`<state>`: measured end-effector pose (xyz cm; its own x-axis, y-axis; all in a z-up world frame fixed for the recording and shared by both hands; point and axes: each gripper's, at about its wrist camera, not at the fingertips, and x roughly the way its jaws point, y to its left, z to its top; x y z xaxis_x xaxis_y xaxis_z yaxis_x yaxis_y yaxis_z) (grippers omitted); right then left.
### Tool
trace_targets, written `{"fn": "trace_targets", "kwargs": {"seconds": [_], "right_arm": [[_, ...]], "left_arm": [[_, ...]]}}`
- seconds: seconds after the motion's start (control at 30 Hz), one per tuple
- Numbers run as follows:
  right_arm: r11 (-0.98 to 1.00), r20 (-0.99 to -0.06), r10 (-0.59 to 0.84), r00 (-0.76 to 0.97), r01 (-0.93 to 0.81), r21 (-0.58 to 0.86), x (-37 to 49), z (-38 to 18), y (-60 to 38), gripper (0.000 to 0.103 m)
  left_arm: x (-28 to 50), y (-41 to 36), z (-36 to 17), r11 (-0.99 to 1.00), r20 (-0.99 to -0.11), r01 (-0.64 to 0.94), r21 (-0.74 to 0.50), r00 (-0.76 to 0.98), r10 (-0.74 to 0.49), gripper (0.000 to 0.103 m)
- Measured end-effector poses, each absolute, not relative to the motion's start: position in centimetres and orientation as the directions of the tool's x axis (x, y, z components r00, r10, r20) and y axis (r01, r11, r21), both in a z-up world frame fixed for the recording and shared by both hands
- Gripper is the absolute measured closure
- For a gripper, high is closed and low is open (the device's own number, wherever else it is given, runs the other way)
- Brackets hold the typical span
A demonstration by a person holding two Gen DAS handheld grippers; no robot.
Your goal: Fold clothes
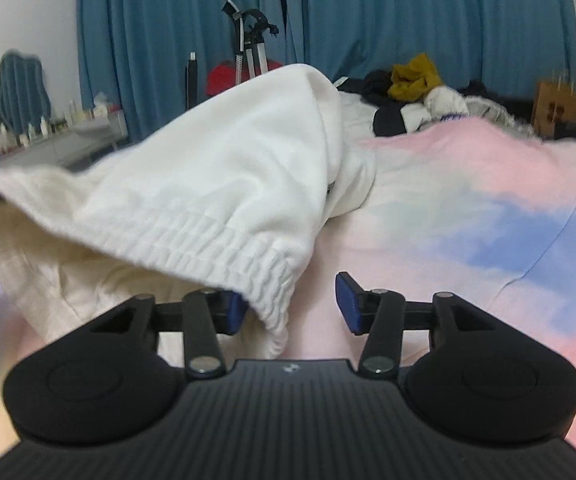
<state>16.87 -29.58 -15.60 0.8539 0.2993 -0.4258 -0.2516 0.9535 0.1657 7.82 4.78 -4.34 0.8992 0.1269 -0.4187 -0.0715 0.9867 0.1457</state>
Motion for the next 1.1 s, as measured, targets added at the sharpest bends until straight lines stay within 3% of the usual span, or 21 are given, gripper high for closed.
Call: {"fn": "trace_targets", "kwargs": {"seconds": [0.07, 0.13, 0.17, 0.33, 0.4, 0.57, 0.7, 0.77, 0.83, 0.9, 0.97, 1.07, 1.1], "right_arm": [[0.942, -0.411, 0.327, 0.851, -0.256, 0.218, 16.9, -15.1, -30.0, 0.084], [0.931, -0.378, 0.344, 0.86, -0.26, 0.255, 16.5, -14.1, -30.4, 0.091], [0.925, -0.35, 0.35, 0.869, -0.262, 0.274, 16.1, -13.5, -30.7, 0.092], [0.917, -0.234, 0.351, 0.907, -0.282, 0.281, 14.1, -10.0, -31.4, 0.092], [0.928, -0.201, 0.339, 0.919, -0.292, 0.231, 13.3, -9.0, -31.3, 0.092], [0.925, -0.233, 0.345, 0.909, -0.287, 0.25, 13.4, -8.7, -32.3, 0.092], [0.916, -0.244, 0.36, 0.9, -0.292, 0.275, 13.3, -8.9, -33.0, 0.092], [0.92, -0.256, 0.357, 0.899, -0.289, 0.266, 13.5, -9.3, -32.9, 0.091], [0.931, -0.277, 0.342, 0.898, -0.284, 0.23, 13.7, -10.2, -32.5, 0.091], [0.946, -0.31, 0.31, 0.899, -0.261, 0.192, 14.1, -11.1, -32.1, 0.09], [0.96, -0.361, 0.274, 0.892, -0.234, 0.152, 14.6, -12.4, -31.6, 0.088], [0.98, -0.45, 0.2, 0.87, -0.184, 0.079, 15.5, -14.7, -30.8, 0.069], [0.977, -0.476, 0.211, 0.854, -0.189, 0.096, 15.7, -15.4, -30.9, 0.068]], "left_arm": [[8.1, 4.5, -4.9, 0.982, -0.427, -0.049, 0.183, 0.896, 0.124, 0.083], [7.6, 4.0, -5.5, 0.974, -0.427, -0.039, 0.225, 0.894, 0.135, 0.08], [7.7, 3.6, -5.8, 0.97, -0.431, -0.034, 0.24, 0.892, 0.138, 0.077], [6.9, 1.4, -7.2, 0.926, -0.426, 0.021, 0.377, 0.892, 0.154, 0.044], [6.3, 0.3, -8.0, 0.878, -0.4, 0.051, 0.476, 0.901, 0.165, 0.038], [5.8, -2.9, -10.2, 0.742, -0.347, 0.11, 0.661, 0.922, 0.172, 0.029], [7.8, -4.7, -13.1, 0.674, -0.367, 0.098, 0.732, 0.891, 0.269, 0.037], [9.1, -4.5, -13.6, 0.687, -0.362, 0.06, 0.725, 0.881, 0.305, 0.05], [10.0, -3.7, -12.8, 0.744, -0.367, 0.016, 0.668, 0.877, 0.31, 0.072], [10.4, -2.9, -11.5, 0.798, -0.377, -0.021, 0.602, 0.874, 0.307, 0.082], [10.6, -2.2, -10.4, 0.832, -0.385, -0.035, 0.554, 0.875, 0.293, 0.086], [10.3, -1.2, -8.4, 0.873, -0.386, -0.061, 0.485, 0.88, 0.276, 0.09], [10.1, -0.8, -7.6, 0.886, -0.387, -0.061, 0.46, 0.884, 0.262, 0.09]]}}
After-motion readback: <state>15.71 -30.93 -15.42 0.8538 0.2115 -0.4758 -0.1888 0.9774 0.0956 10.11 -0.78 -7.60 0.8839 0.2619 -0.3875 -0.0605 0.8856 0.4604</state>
